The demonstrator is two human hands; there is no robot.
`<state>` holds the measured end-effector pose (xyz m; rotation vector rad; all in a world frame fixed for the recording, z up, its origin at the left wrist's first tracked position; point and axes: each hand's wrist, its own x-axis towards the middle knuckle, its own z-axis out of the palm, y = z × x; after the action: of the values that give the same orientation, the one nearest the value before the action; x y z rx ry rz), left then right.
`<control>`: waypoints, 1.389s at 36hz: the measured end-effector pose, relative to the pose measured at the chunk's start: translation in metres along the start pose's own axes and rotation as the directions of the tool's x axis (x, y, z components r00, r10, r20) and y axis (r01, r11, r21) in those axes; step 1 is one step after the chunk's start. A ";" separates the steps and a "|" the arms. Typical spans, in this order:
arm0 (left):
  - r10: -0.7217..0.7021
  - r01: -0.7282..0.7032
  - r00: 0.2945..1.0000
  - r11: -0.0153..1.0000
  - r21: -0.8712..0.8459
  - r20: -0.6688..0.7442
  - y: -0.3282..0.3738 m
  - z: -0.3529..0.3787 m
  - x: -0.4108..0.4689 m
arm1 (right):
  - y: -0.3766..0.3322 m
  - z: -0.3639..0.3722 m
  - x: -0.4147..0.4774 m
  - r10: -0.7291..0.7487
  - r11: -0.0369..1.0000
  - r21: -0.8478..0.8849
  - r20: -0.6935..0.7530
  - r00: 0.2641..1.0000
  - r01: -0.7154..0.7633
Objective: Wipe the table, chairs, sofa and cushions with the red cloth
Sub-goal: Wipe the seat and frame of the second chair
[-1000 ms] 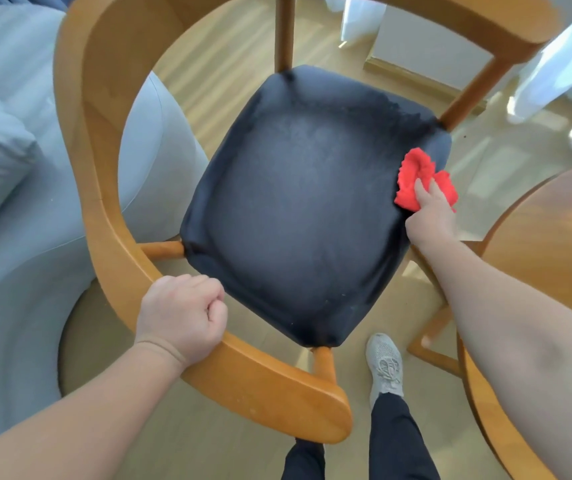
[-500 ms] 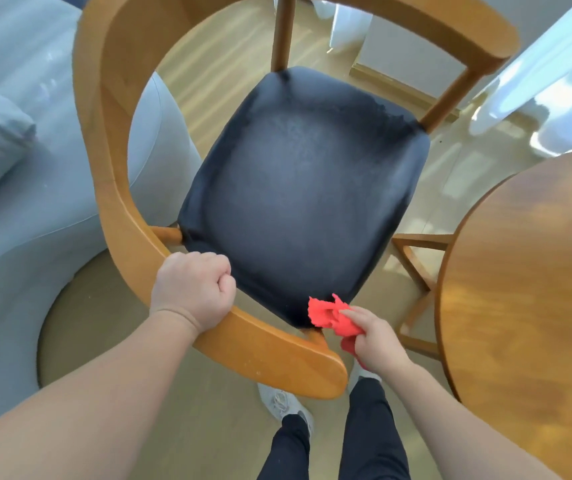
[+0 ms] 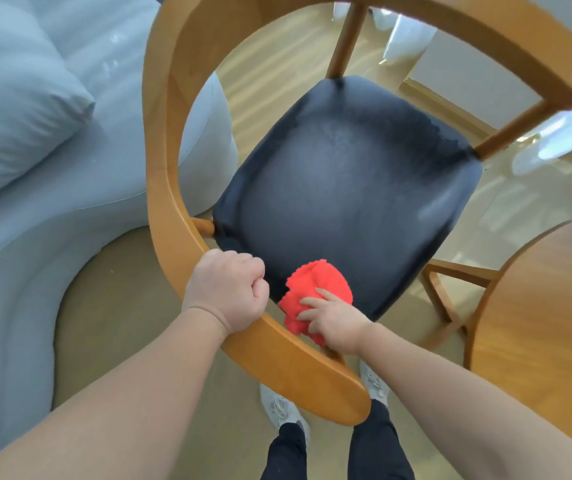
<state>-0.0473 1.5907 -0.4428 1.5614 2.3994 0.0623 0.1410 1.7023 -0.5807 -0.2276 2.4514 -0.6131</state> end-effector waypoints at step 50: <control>-0.359 0.192 0.933 0.406 -0.894 0.038 0.138 -0.133 -0.073 | -0.096 -0.204 -0.194 0.373 0.102 0.964 -0.265 0.889 0.245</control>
<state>0.0690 1.5971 -0.2740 0.6262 2.0411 1.2261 0.1793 1.7513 -0.2898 0.7051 1.7178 -2.3714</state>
